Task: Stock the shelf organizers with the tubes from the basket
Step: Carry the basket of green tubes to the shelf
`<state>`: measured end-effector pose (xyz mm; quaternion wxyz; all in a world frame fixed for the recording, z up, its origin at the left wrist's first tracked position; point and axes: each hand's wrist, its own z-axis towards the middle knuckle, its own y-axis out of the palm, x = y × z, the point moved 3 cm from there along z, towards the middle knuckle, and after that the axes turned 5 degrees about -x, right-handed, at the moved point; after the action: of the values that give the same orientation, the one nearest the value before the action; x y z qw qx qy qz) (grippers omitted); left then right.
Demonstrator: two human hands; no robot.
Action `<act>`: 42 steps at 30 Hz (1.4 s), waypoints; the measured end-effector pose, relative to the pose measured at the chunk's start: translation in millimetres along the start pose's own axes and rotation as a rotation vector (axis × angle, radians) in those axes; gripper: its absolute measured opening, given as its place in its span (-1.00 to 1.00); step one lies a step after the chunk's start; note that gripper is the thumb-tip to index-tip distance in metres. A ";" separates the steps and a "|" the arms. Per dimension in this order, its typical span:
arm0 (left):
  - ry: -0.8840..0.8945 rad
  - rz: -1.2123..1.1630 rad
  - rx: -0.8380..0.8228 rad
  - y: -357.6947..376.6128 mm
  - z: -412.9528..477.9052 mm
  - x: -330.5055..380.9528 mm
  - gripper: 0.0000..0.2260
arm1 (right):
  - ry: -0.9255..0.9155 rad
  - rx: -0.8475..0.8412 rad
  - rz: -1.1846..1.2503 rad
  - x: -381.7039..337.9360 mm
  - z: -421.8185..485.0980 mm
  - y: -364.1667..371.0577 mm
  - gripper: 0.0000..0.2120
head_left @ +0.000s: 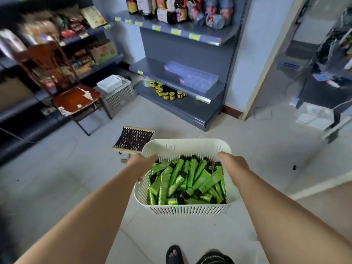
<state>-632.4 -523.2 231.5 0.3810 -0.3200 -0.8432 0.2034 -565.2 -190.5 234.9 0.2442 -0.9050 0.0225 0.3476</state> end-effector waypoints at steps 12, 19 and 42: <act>-0.286 -0.370 0.187 -135.9 84.8 -65.3 -0.66 | -0.008 -0.364 -0.030 -186.6 94.9 165.3 -0.22; -0.365 -0.619 0.292 -177.3 116.4 -102.8 -0.65 | -0.086 -0.446 -0.145 -280.4 102.5 268.7 -0.51; -0.515 -0.856 0.371 -495.9 296.7 -319.7 -0.56 | -0.129 -0.545 -0.343 -474.3 86.3 718.1 -0.48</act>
<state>-891.0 -1128.1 172.7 0.2609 0.1857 -0.9145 0.2472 -1128.9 -843.9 177.1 0.0488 -0.9039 -0.2394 0.3511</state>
